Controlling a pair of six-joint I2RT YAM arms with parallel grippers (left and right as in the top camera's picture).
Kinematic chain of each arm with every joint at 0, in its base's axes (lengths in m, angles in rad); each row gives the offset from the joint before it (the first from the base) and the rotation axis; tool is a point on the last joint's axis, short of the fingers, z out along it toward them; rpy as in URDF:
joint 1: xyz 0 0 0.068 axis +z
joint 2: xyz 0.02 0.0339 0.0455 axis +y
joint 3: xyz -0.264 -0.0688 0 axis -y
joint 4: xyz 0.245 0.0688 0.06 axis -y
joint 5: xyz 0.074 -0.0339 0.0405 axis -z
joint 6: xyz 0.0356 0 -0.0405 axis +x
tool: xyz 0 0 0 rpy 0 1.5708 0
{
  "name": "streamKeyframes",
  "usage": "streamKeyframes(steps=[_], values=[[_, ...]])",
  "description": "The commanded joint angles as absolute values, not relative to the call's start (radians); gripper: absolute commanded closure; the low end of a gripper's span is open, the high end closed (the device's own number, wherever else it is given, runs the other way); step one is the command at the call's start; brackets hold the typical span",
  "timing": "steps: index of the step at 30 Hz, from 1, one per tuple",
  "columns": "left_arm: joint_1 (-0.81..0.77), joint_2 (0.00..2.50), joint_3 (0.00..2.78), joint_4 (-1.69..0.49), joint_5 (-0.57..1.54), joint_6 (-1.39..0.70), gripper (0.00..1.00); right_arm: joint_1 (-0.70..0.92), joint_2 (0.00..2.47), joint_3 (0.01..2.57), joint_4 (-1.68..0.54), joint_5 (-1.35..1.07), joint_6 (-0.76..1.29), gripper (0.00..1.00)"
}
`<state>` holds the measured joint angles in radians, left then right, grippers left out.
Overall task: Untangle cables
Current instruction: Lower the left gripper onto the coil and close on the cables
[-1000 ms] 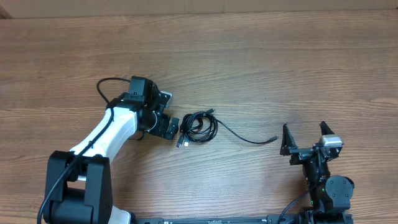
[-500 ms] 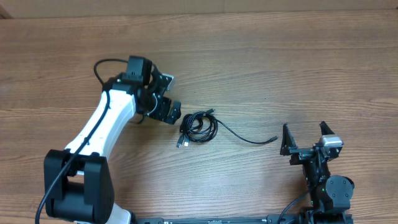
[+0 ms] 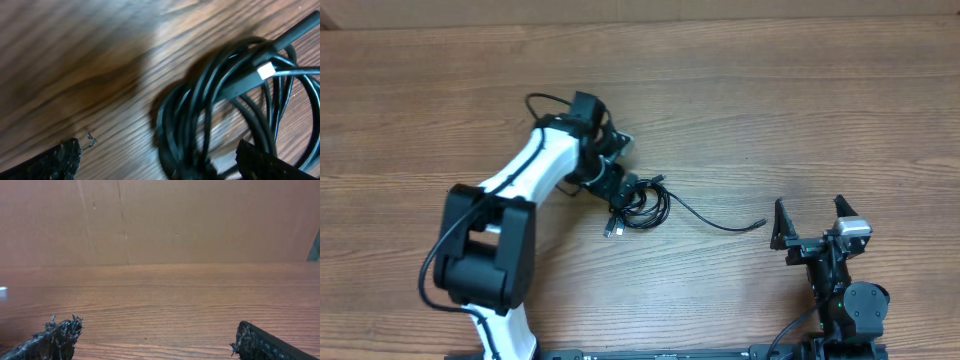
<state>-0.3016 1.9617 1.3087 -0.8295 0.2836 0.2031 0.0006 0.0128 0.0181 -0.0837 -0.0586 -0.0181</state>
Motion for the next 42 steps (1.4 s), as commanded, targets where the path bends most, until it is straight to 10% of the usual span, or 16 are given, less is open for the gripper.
streamKeyframes(steps=[1, 42], values=[[-0.316, 1.997, 1.340, -0.818, 0.279, 0.221, 0.01, -0.001, 0.003, 0.008, -0.081, -0.045, -0.010, 0.00], [-0.315, 2.041, 1.335, -0.807, 0.281, 0.210, 0.01, -0.001, 0.003, 0.008, -0.081, -0.045, -0.010, 0.00]])
